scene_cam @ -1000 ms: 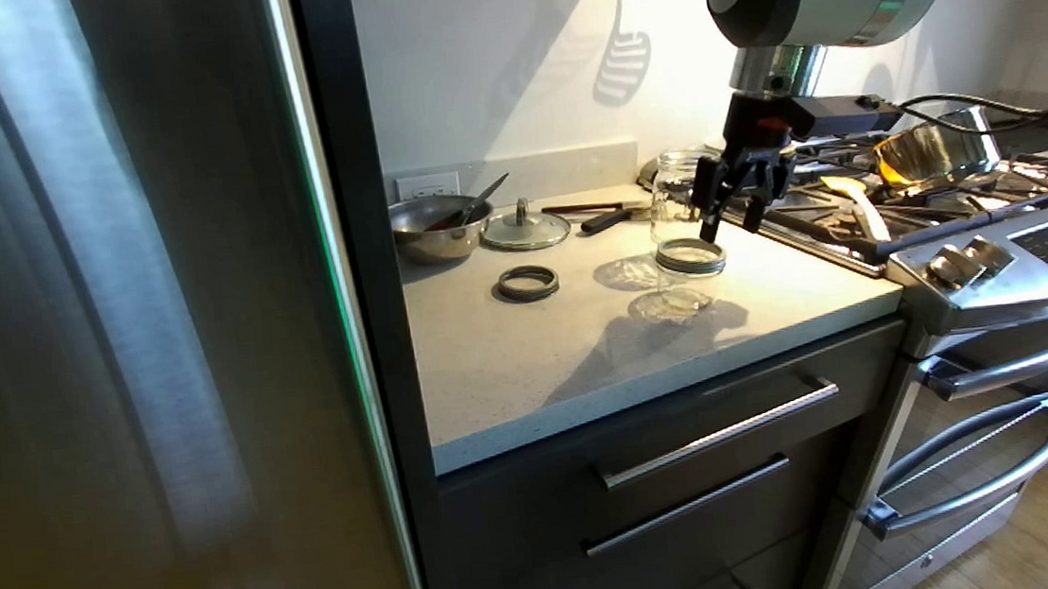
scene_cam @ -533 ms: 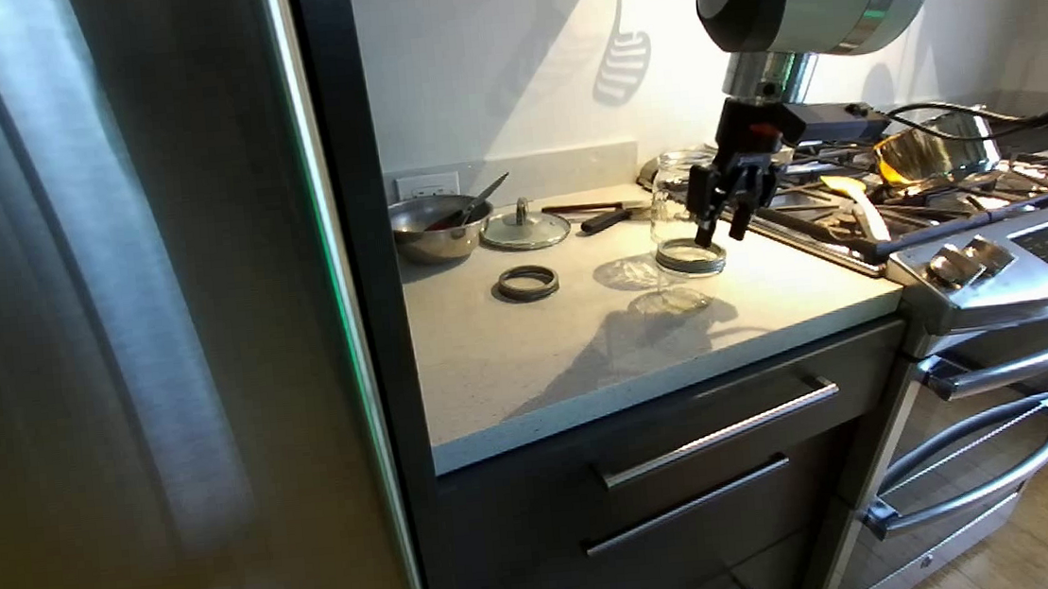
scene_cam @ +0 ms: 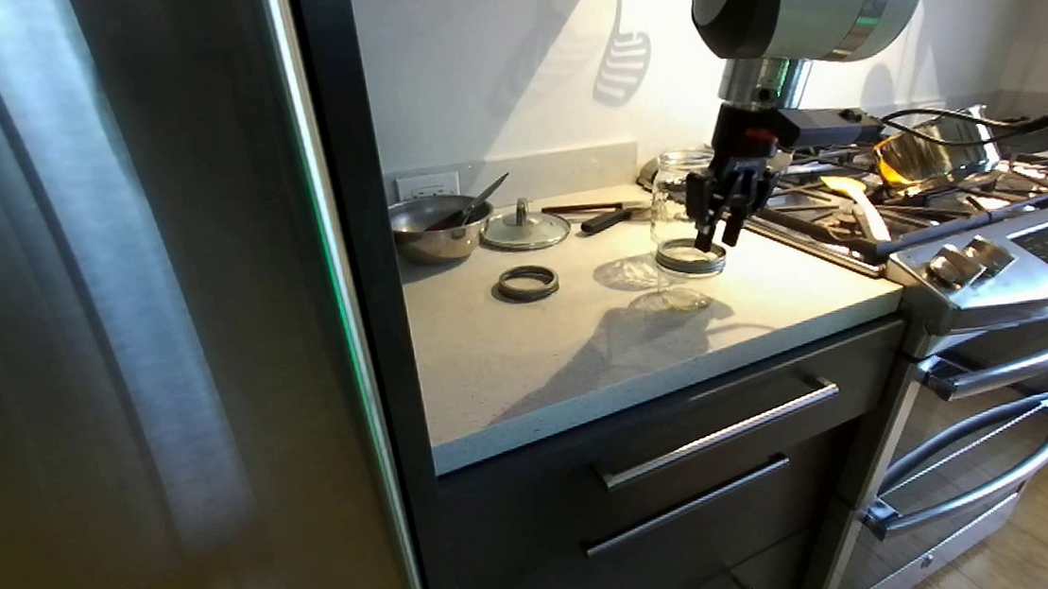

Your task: Remove the canning lids from the two jars and put them on the counter top one at a time

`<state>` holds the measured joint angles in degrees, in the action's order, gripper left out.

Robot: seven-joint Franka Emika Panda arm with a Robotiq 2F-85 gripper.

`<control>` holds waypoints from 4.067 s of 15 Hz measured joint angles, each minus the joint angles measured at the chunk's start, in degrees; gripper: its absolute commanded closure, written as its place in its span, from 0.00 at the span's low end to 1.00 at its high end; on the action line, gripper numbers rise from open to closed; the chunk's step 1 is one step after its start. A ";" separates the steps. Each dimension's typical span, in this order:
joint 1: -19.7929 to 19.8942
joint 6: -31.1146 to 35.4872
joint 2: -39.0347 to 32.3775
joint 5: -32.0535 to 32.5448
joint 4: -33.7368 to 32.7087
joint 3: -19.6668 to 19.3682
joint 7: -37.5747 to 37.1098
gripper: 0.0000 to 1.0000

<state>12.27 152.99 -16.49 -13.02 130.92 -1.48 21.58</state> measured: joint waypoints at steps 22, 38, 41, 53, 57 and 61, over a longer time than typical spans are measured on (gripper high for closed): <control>0.61 0.00 -0.29 0.00 -0.44 0.21 0.00 0.73; 0.65 0.00 -0.29 0.00 -0.44 0.39 0.02 0.89; 0.65 0.00 -0.29 0.00 -0.45 0.44 0.02 0.92; 0.63 0.00 -0.06 0.05 -0.46 0.66 0.02 0.98; 0.52 0.00 0.36 0.26 -0.45 0.66 0.02 0.99; 0.33 -0.02 0.92 0.53 -0.19 0.66 -0.01 0.99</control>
<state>12.60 152.98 -15.57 -12.49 130.73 -0.81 21.58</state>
